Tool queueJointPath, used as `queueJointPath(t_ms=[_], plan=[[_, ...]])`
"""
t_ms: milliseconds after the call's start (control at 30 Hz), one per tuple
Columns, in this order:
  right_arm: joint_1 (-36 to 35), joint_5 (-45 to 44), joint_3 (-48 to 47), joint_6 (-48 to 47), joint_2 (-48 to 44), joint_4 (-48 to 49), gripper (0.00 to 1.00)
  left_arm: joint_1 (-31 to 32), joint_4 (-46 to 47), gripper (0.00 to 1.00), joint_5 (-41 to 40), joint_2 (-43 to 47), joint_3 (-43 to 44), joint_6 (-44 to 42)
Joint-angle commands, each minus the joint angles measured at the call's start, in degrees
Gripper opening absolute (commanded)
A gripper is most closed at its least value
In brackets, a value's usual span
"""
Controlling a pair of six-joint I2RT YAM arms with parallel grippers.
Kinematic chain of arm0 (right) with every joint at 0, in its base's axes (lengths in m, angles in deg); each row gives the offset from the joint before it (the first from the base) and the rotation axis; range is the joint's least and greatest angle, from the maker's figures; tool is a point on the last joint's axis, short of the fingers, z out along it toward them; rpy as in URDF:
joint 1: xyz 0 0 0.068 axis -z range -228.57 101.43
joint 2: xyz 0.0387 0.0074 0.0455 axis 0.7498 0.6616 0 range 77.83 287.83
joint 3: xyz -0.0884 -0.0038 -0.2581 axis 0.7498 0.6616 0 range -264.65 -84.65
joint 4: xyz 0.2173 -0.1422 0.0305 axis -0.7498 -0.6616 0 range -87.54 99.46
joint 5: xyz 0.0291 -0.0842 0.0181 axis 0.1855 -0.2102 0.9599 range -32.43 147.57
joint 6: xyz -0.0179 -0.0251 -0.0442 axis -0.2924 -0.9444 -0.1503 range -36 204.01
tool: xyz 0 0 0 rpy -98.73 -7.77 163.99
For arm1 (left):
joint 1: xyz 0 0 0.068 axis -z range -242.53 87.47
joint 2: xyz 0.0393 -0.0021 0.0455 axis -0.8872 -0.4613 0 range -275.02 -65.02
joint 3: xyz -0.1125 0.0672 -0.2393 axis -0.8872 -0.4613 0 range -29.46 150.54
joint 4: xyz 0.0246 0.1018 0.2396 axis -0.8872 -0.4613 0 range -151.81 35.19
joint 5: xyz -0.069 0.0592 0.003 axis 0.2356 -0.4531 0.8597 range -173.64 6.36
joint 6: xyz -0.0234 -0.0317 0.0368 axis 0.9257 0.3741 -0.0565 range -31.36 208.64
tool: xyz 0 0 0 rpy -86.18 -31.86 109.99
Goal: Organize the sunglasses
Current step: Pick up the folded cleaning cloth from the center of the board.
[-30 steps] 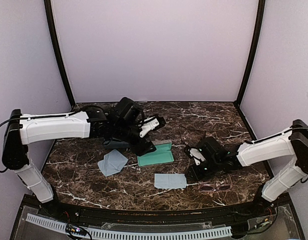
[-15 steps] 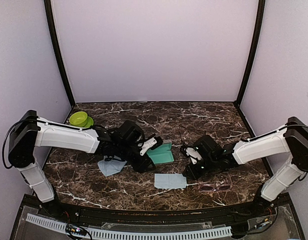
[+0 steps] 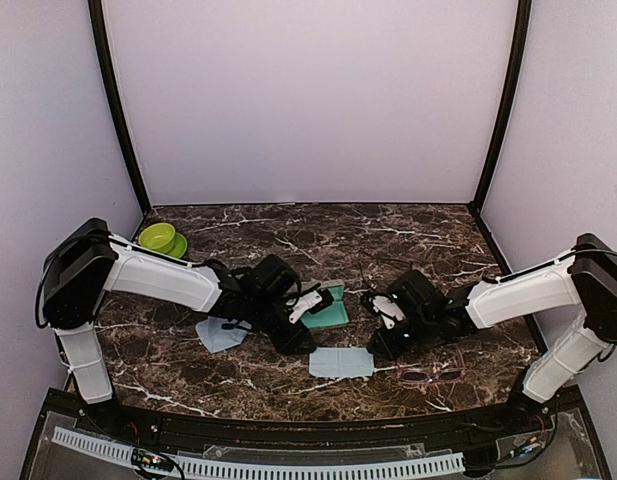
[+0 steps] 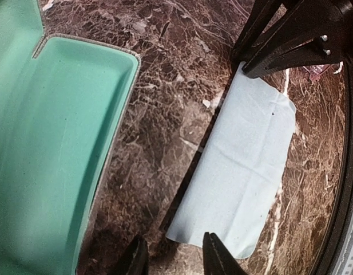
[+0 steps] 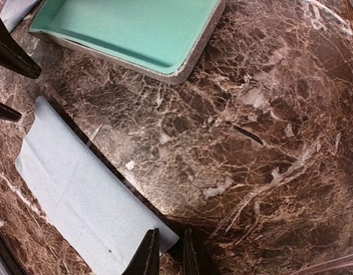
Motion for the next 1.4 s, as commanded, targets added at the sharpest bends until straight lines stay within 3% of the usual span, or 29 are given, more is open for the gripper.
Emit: queueJointPath(t_ms=[0,600,1367], plan=[[0.5,0.2,-0.8,-0.3,-0.5,0.4,0.17,0.0,-0.2,0.34,0.8,-0.8,1.6,-1.0],[0.5,0.5,0.2,0.7,-0.8,1.7,0.14,0.0,0.2,0.17,0.9,-2.1,1.1,-2.0],[0.4,0.6,0.0,0.9,-1.0,1.6,0.11,0.1,1.5,0.08,2.2,-2.5,0.0,-1.1]])
